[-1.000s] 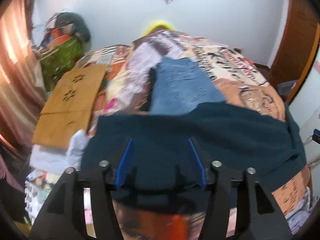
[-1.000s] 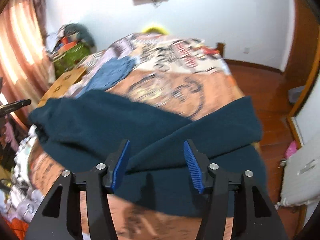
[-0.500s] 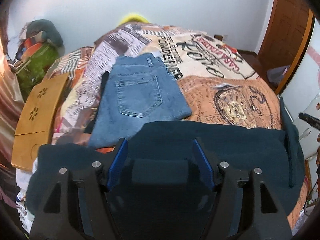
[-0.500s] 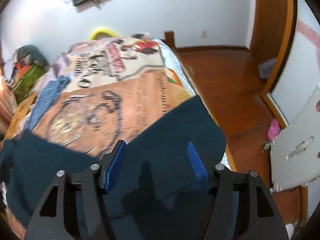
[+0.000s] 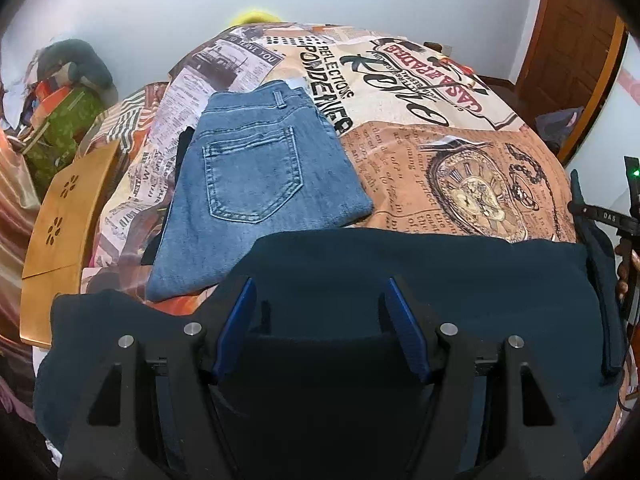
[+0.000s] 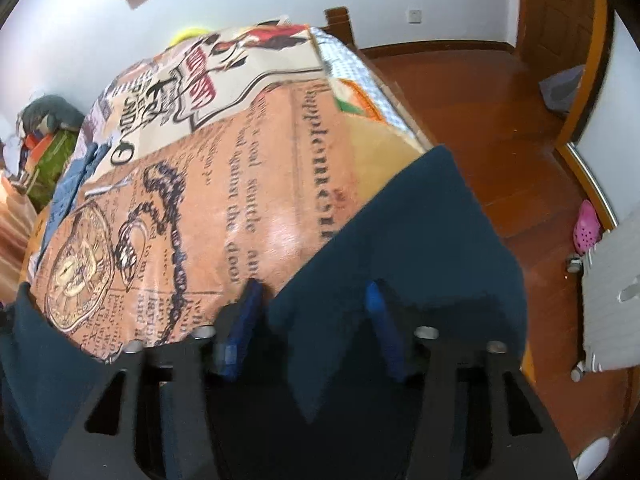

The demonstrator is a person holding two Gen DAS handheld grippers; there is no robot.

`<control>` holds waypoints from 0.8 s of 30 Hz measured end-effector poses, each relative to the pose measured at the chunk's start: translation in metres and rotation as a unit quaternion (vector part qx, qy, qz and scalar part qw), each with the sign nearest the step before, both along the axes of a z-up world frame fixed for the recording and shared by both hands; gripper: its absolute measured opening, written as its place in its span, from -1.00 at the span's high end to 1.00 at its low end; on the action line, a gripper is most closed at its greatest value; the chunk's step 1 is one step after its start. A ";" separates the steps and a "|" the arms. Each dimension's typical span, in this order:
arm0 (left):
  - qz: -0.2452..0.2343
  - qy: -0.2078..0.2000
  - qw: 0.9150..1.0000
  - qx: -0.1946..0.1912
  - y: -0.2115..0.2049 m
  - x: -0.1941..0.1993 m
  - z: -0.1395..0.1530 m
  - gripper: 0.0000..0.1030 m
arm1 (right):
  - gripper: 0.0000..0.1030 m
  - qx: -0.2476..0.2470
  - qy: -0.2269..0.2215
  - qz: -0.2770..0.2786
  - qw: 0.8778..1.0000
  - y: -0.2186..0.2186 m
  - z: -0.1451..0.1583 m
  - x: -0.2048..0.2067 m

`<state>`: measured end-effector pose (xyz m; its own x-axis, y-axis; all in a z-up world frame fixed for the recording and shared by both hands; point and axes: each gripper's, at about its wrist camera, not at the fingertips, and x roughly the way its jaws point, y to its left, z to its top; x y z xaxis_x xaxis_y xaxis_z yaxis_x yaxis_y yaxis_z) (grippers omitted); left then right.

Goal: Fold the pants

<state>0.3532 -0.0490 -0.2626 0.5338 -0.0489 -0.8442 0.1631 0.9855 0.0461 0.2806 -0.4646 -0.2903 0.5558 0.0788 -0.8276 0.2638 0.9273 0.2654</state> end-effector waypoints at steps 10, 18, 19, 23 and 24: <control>-0.025 -0.005 1.000 0.001 -0.019 -0.032 0.024 -0.30 | 0.82 -0.022 -0.043 -0.014 0.999 -0.017 0.045 -0.046; -0.054 -0.001 0.999 -0.002 -0.041 -0.070 0.031 -0.37 | 0.82 -0.026 -0.099 -0.047 0.994 -0.037 0.094 -0.124; -0.058 0.003 0.998 -0.003 -0.046 -0.075 0.030 -0.37 | 0.82 -0.032 -0.097 -0.046 0.994 -0.037 0.096 -0.132; -0.070 0.012 0.997 -0.006 -0.057 -0.091 0.022 -0.37 | 0.82 -0.037 -0.081 -0.053 0.995 -0.039 0.089 -0.153; -0.074 0.015 0.997 -0.004 -0.061 -0.096 0.019 -0.37 | 0.82 -0.033 -0.078 -0.056 0.995 -0.039 0.085 -0.155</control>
